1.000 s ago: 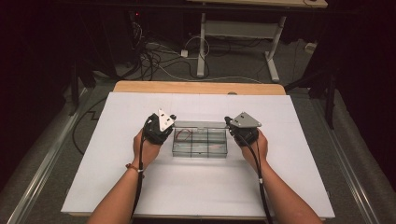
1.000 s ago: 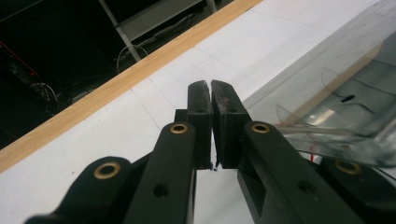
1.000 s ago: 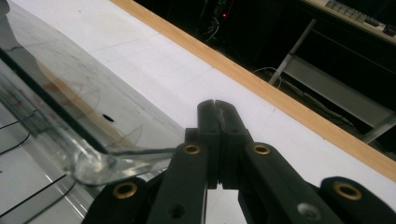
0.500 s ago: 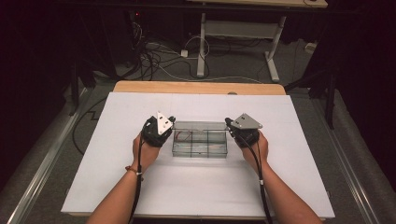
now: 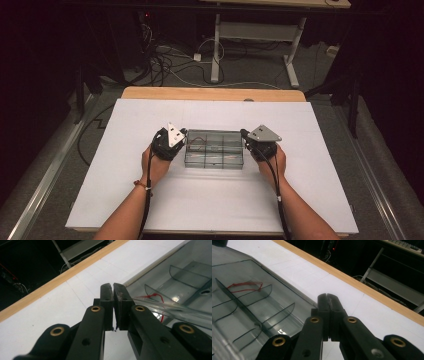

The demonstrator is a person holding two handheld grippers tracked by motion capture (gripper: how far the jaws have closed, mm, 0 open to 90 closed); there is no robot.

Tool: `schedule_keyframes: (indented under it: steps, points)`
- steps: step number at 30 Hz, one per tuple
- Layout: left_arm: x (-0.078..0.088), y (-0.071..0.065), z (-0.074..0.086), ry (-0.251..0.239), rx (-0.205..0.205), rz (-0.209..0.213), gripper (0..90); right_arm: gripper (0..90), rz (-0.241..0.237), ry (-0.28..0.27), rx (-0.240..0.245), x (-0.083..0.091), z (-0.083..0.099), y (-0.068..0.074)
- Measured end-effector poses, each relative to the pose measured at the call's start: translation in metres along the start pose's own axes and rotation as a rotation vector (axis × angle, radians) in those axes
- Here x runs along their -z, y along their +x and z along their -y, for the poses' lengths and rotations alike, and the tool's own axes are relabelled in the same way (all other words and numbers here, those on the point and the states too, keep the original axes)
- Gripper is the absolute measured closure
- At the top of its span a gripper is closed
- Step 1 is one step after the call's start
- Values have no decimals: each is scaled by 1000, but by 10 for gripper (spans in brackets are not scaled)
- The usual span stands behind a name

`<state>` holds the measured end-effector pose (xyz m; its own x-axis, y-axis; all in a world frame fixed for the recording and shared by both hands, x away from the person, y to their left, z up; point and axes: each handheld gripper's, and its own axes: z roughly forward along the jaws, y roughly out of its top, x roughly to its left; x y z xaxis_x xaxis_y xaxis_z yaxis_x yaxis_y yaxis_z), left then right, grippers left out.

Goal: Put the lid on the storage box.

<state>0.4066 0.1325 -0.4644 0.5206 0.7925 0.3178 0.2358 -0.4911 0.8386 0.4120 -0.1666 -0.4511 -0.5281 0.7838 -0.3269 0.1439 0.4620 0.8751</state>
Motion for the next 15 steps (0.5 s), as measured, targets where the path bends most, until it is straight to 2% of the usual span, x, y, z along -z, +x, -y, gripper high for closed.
schedule_keyframes:
  steps: [3, 11, 15]
  points:
    - [-2, -1, 2, 8, -3, 6, 836, 900, 5, -5, 18, -1, -1, 3]
    - [-2, -2, 4, 17, -4, 4, 824, 898, -15, -7, -4, -1, 0, 3]
    - [-2, -4, 6, 36, -34, 4, 825, 897, -30, -7, -4, -1, 1, 4]
